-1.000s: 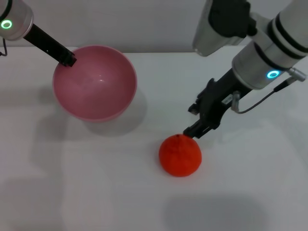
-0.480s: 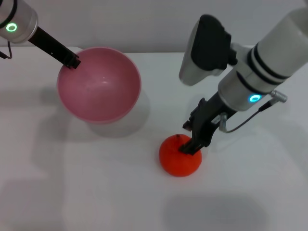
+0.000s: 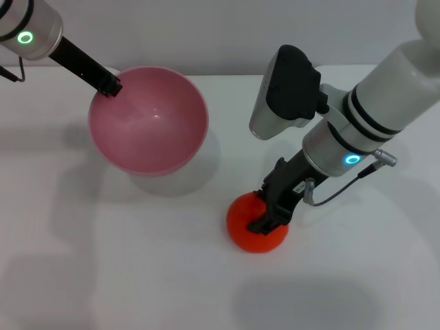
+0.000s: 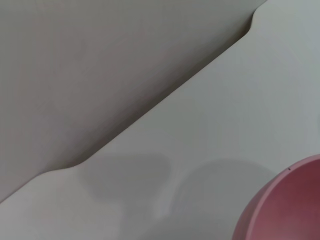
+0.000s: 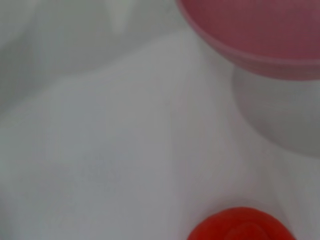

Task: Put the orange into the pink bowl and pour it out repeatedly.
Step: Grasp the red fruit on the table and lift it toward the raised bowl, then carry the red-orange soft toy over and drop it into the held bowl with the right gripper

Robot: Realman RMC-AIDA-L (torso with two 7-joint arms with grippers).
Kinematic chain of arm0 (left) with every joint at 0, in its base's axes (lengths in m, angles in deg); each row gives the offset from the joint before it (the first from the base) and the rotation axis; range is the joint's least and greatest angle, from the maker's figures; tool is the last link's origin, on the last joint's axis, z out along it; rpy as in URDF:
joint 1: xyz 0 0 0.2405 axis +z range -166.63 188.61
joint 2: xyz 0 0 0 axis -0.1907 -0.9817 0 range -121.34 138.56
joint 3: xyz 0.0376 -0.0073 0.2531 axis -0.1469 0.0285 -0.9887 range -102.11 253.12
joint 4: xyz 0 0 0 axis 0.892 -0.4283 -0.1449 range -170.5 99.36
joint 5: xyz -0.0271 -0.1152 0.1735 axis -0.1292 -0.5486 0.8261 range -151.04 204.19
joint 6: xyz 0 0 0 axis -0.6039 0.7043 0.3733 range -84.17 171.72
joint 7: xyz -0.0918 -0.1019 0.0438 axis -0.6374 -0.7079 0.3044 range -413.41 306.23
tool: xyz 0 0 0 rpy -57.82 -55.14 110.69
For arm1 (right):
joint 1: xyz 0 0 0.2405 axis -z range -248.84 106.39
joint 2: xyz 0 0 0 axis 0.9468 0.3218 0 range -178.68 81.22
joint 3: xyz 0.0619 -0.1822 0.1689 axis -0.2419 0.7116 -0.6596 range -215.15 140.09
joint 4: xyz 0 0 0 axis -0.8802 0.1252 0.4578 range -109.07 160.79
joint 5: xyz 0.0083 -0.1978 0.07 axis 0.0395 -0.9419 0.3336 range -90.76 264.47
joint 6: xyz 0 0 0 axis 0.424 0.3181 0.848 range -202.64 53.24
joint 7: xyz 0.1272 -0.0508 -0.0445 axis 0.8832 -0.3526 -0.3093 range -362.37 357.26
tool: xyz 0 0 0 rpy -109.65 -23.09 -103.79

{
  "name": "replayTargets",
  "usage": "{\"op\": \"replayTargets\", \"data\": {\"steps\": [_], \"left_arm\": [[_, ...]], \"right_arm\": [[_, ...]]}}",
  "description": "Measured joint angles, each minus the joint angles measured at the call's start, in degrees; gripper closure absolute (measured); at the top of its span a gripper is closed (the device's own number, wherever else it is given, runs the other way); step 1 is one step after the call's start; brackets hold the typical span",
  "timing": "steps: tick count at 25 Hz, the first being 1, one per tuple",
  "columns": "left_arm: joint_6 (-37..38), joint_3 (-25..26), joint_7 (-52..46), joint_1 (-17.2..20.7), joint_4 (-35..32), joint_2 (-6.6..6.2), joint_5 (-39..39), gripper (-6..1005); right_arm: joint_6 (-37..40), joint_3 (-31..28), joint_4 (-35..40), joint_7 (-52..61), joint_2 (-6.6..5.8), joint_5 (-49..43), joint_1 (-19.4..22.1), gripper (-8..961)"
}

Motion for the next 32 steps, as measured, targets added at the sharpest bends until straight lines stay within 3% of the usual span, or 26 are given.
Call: {"op": "replayTargets", "data": {"steps": [4,9,17,22,25,32], "left_arm": [[0.0,0.0,0.0,0.0,-0.1,0.16,0.0,957],[0.0,0.0,0.1,-0.1,-0.2,0.25,0.0,957],[0.0,0.0,0.4,-0.1,-0.2,0.31,0.0,956],[-0.1,0.0,0.5,-0.1,-0.2,-0.03,0.1,956],[-0.1,0.0,0.6,0.0,-0.2,-0.14,0.1,956],[-0.2,0.0,1.0,-0.2,-0.1,0.69,0.0,956]], "right_arm": [[-1.7,0.3,-2.2,0.2,-0.04,0.0,-0.5,383],[-2.5,0.0,-1.8,-0.1,-0.18,0.0,-0.2,627],[-3.0,-3.5,0.8,0.6,-0.45,-1.6,0.9,738],[-3.5,-12.9,15.3,7.3,-0.65,-14.4,6.1,811],[-3.5,-18.3,27.5,9.7,-0.58,-17.6,9.0,843],[-1.0,-18.6,41.8,11.0,-0.22,-13.7,10.5,891]]}}
